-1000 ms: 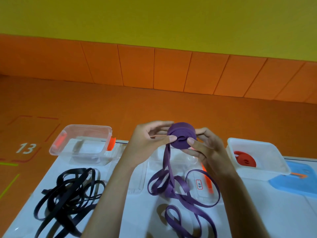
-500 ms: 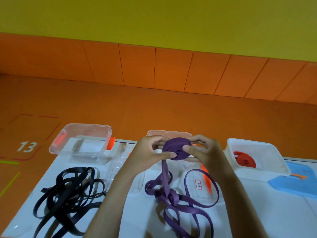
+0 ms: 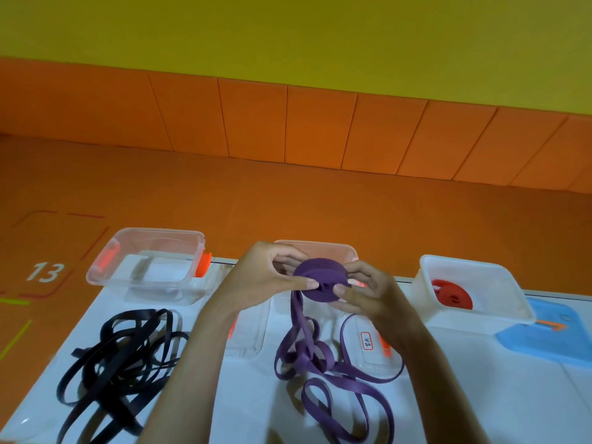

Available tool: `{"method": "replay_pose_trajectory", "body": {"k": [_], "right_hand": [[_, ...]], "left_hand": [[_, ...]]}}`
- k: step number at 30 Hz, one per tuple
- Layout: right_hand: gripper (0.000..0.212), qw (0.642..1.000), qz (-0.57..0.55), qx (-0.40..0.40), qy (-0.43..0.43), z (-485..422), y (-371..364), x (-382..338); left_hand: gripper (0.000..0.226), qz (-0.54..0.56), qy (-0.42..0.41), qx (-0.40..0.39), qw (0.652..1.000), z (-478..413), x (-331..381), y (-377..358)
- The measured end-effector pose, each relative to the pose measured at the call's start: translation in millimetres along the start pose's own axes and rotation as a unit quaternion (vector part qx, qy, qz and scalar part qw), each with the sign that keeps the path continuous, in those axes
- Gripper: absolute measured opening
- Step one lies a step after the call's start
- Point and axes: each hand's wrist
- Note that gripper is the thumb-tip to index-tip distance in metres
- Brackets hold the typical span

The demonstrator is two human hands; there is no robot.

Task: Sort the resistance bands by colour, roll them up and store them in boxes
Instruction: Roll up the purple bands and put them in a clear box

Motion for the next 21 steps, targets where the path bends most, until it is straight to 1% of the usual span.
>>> {"method": "replay_pose_trajectory", "body": {"k": [2, 3, 4, 6, 8, 10, 13, 15, 17, 19, 21], "right_hand": [[0.024, 0.994, 0.098, -0.043, 0.021, -1.8, -0.6, -2.6], [0.025, 0.989, 0.138, -0.046, 0.041, -4.3, -0.4, -5.5], [0.026, 0.987, 0.148, -0.026, 0.054, -7.3, 0.3, -7.9], [0.023, 0.993, 0.088, 0.041, 0.061, -11.0, -1.0, -11.9], [0.021, 0.995, 0.019, 0.086, 0.056, -11.9, -3.6, -12.0], [0.022, 0.994, -0.012, 0.099, 0.044, -10.6, -6.5, -7.3], [0.024, 0.994, -0.024, 0.098, 0.032, -7.6, -10.1, 1.1], [0.022, 0.994, 0.02, 0.095, 0.053, -7.1, -10.6, -0.9], [0.019, 0.986, 0.115, 0.082, 0.094, -9.3, -6.2, -7.4], [0.026, 0.966, 0.214, 0.061, 0.131, -12.0, 0.8, -13.6], [0.03, 0.949, 0.271, 0.063, 0.146, -13.5, 5.5, -16.3]], "left_hand": [[0.028, -0.045, -0.007, -0.013, 0.999, -0.1, 1.9, -0.6], [0.028, -0.048, -0.014, -0.009, 0.999, -0.4, 3.1, -3.1], [0.029, -0.027, -0.023, 0.004, 0.999, -0.4, 3.9, -6.5], [0.035, 0.051, -0.036, 0.033, 0.998, 0.0, 3.5, -13.5], [0.039, 0.093, -0.039, 0.048, 0.994, -0.3, 2.0, -16.5], [0.038, 0.114, -0.027, 0.04, 0.992, -1.4, 2.0, -14.1], [0.036, 0.12, -0.001, -0.018, 0.993, -3.5, 6.1, -4.7], [0.032, 0.09, 0.011, -0.039, 0.995, -4.8, 7.9, 0.4], [0.029, 0.054, 0.02, -0.039, 0.998, -5.7, 7.5, 3.6], [0.028, 0.009, 0.013, -0.036, 0.999, -5.9, 6.8, 5.2], [0.027, -0.017, 0.0, -0.038, 0.999, -5.7, 6.3, 4.9]]}}
Point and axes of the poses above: each hand's wrist, its own z-axis away from the middle knuckle, its own y-axis out of the back of the hand, x = y × z, and after that the axes turned 10 degrees about y, right-handed
